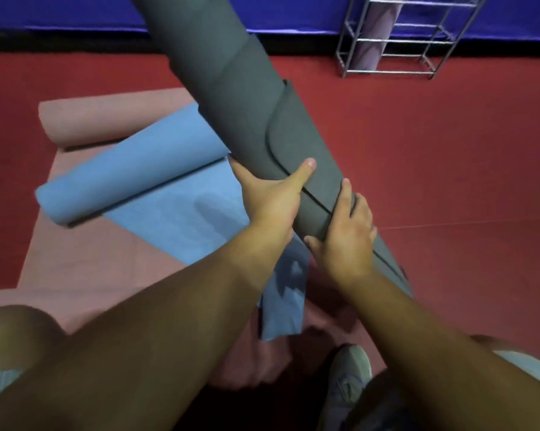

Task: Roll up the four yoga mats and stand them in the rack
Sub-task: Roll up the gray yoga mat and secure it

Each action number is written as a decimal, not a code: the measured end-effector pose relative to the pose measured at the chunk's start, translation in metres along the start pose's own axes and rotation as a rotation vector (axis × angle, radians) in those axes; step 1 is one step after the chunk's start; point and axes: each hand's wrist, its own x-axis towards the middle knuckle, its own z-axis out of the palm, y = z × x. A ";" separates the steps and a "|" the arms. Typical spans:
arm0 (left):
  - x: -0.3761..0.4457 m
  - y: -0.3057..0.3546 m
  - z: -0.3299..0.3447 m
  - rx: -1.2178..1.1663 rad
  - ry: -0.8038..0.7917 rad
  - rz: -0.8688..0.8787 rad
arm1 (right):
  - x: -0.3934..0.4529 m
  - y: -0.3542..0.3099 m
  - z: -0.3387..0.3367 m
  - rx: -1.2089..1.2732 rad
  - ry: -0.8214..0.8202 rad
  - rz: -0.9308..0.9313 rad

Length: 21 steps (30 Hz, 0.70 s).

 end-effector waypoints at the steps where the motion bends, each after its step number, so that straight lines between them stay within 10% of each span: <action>1: -0.005 0.003 0.007 0.060 -0.026 0.053 | 0.000 0.004 -0.011 0.079 0.000 -0.011; 10: -0.052 -0.002 0.033 0.431 -0.503 0.350 | -0.001 -0.015 -0.119 0.632 0.310 -0.067; 13: -0.058 -0.003 0.039 0.106 -0.720 0.169 | -0.005 -0.017 -0.145 0.577 0.416 -0.131; 21: -0.065 -0.011 0.035 0.476 -0.638 0.434 | -0.004 -0.050 -0.225 0.478 0.677 -0.364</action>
